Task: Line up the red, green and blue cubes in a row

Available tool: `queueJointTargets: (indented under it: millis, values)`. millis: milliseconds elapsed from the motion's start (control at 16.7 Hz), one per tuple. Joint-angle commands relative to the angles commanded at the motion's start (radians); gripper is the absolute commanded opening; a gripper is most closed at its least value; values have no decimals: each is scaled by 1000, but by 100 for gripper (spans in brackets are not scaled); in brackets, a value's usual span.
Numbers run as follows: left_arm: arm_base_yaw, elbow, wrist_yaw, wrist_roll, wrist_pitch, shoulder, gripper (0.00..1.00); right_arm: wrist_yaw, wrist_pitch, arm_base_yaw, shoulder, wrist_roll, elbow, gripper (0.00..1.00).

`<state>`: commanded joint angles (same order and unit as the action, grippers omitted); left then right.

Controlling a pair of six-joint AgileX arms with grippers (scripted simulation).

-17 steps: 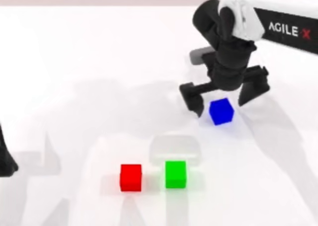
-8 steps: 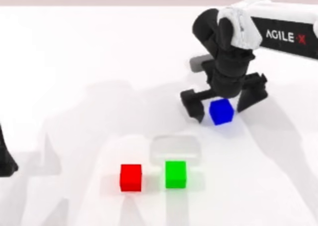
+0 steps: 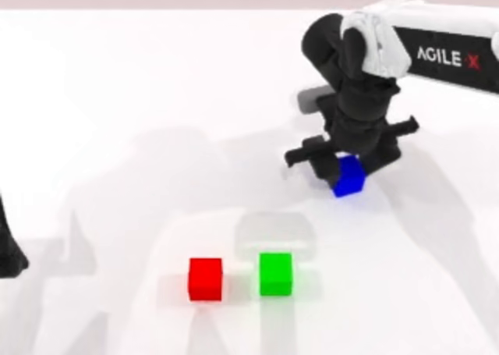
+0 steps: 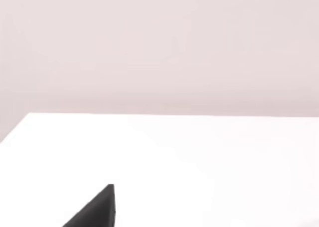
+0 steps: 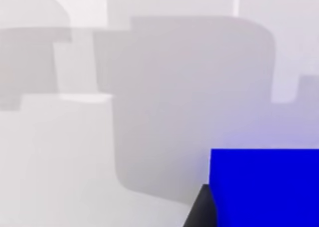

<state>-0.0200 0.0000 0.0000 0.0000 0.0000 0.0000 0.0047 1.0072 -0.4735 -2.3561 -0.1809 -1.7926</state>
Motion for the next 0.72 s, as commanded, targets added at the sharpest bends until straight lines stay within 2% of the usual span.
queueJointTargets:
  millis: [120,180,720]
  values:
    - [0,0,0,0,0,0,100,0,0,0,0,0,0,2]
    - [0,0,0,0,0,0,100,0,0,0,0,0,0,0]
    - [0,0,0,0,0,0,100,2,8,2,16,1,-7,0]
